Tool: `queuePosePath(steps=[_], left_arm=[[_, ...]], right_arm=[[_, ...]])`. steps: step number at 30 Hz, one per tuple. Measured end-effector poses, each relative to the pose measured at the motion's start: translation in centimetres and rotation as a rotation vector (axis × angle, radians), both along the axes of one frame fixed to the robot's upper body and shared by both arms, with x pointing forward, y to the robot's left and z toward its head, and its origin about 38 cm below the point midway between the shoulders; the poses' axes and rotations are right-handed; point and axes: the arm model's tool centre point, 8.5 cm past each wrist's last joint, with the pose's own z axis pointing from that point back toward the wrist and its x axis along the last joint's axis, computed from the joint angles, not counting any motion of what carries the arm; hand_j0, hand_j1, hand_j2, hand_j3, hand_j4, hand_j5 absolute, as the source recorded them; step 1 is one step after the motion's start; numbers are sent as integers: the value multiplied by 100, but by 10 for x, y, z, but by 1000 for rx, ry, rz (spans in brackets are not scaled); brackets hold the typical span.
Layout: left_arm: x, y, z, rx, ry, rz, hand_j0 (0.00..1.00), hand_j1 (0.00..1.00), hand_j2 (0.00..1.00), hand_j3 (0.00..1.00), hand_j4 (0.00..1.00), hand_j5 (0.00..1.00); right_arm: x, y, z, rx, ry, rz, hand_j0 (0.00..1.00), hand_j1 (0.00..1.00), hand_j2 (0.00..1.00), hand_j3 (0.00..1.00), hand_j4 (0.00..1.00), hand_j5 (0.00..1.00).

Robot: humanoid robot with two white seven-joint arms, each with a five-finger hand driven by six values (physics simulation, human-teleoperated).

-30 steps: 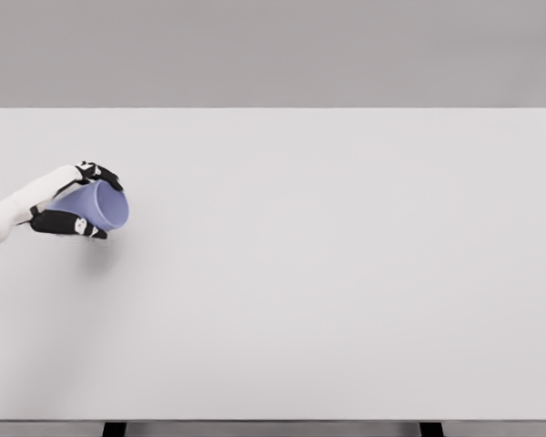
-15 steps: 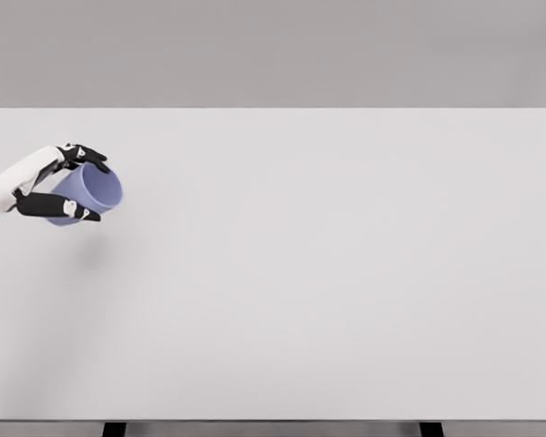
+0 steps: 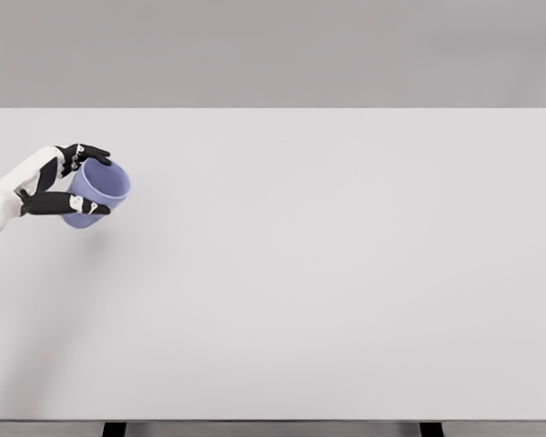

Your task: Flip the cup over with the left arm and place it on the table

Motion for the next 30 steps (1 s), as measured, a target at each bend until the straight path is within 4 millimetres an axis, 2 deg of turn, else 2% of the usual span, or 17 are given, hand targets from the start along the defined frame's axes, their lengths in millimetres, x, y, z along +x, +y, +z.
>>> queuePosePath(steps=[9,24,30], left_arm=[[1,-1,-7,-106,-47,-9,53,53,53,53,53,53],[-3,13,-28,-230,-190,-27,54,54,54,54,54,54],[-5,16,-47,-309,-197,6,54,54,54,54,54,54]], right_arm=[[0,0,0,0,0,0,100,100,100,100,100,100],[0,0,0,0,0,0,100,100,100,100,100,100],[0,0,0,0,0,0,100,100,100,100,100,100]])
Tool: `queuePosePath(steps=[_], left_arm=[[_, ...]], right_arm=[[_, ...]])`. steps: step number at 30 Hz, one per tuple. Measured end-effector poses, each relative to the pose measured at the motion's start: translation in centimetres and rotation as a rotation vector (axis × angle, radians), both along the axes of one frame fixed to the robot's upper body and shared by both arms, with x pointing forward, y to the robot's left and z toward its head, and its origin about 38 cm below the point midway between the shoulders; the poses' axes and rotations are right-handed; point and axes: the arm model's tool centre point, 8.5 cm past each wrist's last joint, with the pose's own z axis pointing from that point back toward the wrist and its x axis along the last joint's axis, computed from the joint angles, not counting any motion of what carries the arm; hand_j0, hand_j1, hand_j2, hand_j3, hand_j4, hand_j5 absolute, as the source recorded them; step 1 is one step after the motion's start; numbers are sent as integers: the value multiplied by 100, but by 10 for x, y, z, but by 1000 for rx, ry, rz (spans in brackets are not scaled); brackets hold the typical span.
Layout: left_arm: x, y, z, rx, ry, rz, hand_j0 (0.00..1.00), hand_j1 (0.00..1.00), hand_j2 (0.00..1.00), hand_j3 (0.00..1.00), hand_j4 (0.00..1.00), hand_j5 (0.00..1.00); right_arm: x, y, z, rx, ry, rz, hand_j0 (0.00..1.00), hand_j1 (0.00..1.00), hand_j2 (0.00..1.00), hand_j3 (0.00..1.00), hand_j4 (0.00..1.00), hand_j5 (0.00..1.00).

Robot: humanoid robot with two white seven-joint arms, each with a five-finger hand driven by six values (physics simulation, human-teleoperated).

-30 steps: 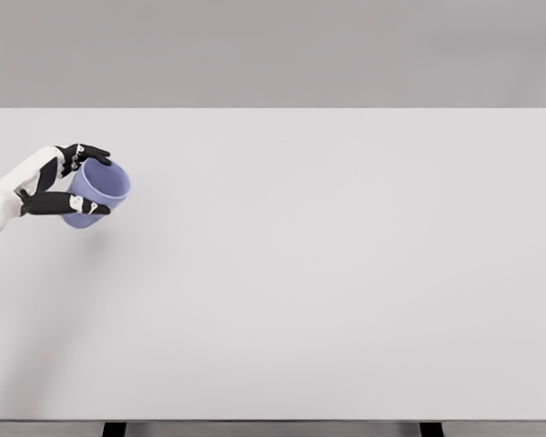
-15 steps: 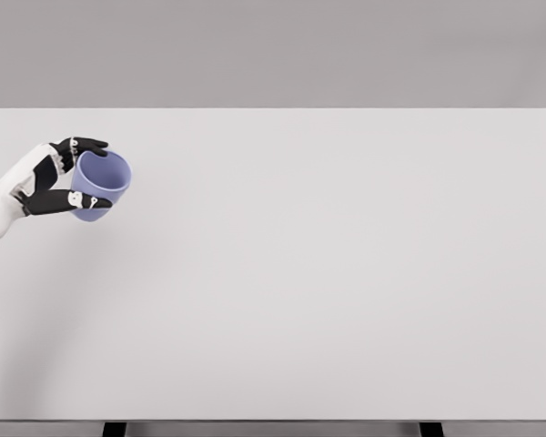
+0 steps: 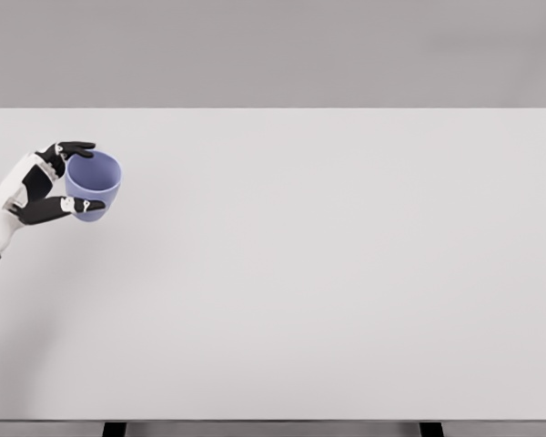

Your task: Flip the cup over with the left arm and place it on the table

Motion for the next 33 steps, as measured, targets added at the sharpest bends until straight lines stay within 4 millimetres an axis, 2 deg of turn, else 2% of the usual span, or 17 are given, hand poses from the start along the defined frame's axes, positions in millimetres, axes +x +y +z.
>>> queuePosePath(steps=[15,33], left_arm=[[-7,-2,-26,-117,-65,42,54,54,54,54,54,54],[-8,-10,-51,-272,12,86,55,55,55,55,55,55]], right_arm=[[0,0,0,0,0,0,100,100,100,100,100,100],[0,0,0,0,0,0,100,100,100,100,100,100]])
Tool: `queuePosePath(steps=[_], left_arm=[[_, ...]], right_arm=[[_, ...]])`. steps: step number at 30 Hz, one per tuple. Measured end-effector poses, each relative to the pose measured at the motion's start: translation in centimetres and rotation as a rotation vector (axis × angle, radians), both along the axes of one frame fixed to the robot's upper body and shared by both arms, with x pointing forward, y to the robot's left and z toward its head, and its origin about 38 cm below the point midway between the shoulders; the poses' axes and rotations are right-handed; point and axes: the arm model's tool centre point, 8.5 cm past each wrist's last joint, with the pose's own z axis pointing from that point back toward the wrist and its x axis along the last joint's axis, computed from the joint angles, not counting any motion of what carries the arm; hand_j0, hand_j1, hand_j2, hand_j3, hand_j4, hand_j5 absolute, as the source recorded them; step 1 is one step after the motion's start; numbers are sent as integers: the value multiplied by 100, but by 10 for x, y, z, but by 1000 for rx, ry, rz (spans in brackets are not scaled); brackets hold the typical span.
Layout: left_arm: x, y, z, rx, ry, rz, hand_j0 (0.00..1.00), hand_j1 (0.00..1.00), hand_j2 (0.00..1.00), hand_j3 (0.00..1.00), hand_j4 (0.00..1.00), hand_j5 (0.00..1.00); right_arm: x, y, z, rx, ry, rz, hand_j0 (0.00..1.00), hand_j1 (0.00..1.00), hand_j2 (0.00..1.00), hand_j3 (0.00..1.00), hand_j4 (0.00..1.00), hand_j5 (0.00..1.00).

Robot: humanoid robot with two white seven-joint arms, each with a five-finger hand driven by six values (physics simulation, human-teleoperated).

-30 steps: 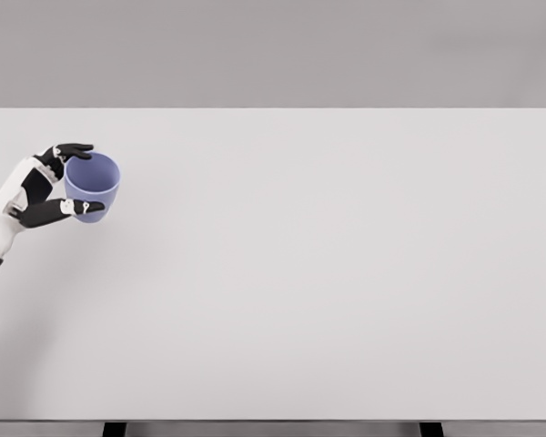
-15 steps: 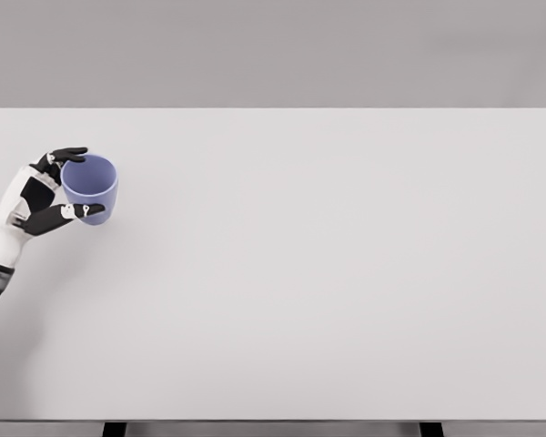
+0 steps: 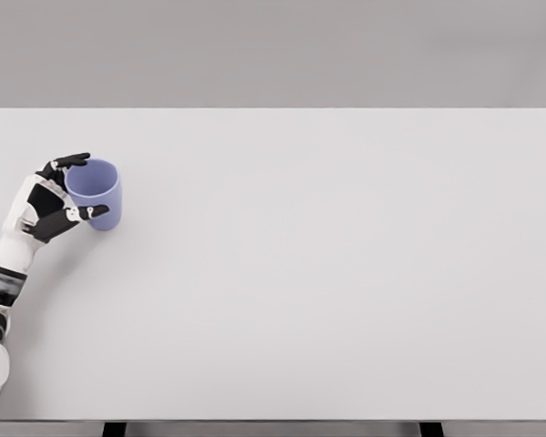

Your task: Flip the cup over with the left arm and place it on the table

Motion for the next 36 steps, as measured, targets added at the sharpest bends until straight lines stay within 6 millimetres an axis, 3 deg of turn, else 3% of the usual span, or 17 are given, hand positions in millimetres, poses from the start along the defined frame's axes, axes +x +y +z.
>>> queuePosePath(steps=[9,11,13,18,36], left_arm=[[-1,-1,-3,-8,16,-1,63,63,63,63,63,63],[-1,-1,-3,-8,15,-1,70,70,70,70,70,70],[-1,-1,-3,-7,15,-2,85,85,85,85,85,85],[-2,-1,-3,-5,16,-3,93,93,93,93,93,93],[-3,-1,0,2,7,-7,99,99,99,99,99,99]], right_arm=[[0,0,0,0,0,0,100,100,100,100,100,100],[1,0,0,0,-2,0,100,100,100,100,100,100],[0,0,0,0,0,0,100,100,100,100,100,100],[0,0,0,0,0,0,100,100,100,100,100,100],[0,0,0,0,0,0,100,100,100,100,100,100]])
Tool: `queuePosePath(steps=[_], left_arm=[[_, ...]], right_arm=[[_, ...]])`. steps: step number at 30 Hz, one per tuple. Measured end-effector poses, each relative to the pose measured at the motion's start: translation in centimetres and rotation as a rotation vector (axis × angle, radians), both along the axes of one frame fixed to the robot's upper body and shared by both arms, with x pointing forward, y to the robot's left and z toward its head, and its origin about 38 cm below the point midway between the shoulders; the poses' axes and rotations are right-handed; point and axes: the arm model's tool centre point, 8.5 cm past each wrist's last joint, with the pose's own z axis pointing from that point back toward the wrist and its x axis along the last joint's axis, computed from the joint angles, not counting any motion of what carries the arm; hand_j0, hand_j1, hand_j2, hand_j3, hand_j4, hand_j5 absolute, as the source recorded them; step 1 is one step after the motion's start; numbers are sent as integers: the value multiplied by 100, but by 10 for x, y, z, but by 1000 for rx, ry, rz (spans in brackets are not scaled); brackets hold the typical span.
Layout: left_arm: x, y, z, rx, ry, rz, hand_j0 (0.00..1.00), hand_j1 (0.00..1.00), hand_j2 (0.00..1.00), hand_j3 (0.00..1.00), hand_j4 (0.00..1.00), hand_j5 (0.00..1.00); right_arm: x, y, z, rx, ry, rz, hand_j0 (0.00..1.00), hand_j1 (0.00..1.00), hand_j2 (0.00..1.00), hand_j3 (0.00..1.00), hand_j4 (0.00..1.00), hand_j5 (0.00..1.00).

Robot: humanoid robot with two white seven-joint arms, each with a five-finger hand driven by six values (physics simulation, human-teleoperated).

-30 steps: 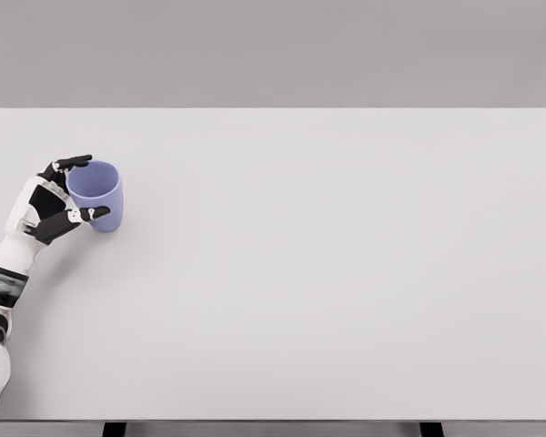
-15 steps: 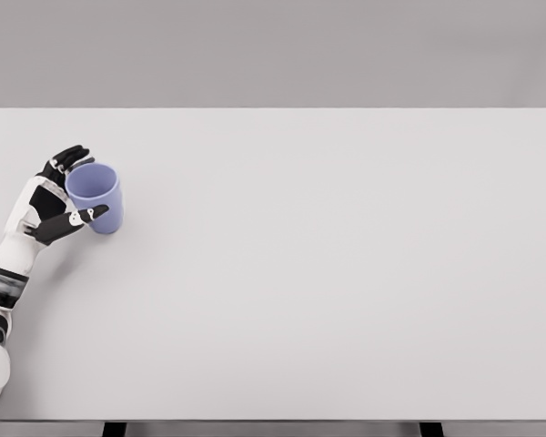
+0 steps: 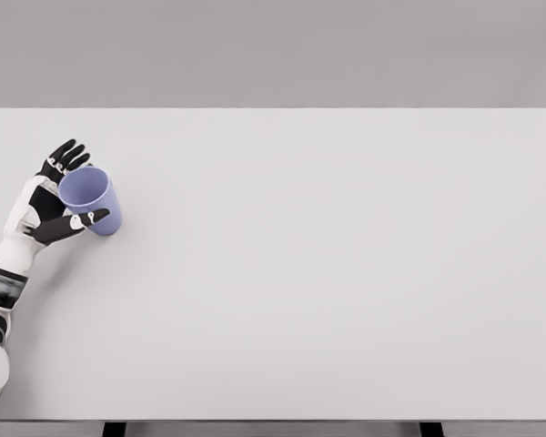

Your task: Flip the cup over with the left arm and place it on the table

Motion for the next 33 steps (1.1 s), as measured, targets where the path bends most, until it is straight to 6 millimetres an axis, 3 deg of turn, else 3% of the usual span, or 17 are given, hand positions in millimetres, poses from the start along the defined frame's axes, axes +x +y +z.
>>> queuePosePath(steps=[13,22,26,29,33], left_arm=[[-4,6,5,12,-12,6,100,100,100,100,100,100],[-8,20,10,31,-17,26,100,100,100,100,100,100],[-26,31,4,53,9,31,100,100,100,100,100,100],[-31,40,18,75,-21,31,100,100,100,100,100,100],[-28,49,54,136,-92,11,100,100,100,100,100,100]], right_arm=[[1,0,0,0,-2,0,100,100,100,100,100,100],[0,0,0,0,0,0,100,100,100,100,100,100],[0,0,0,0,0,0,100,100,100,100,100,100],[0,0,0,0,0,0,100,100,100,100,100,100],[0,0,0,0,0,0,100,100,100,100,100,100]])
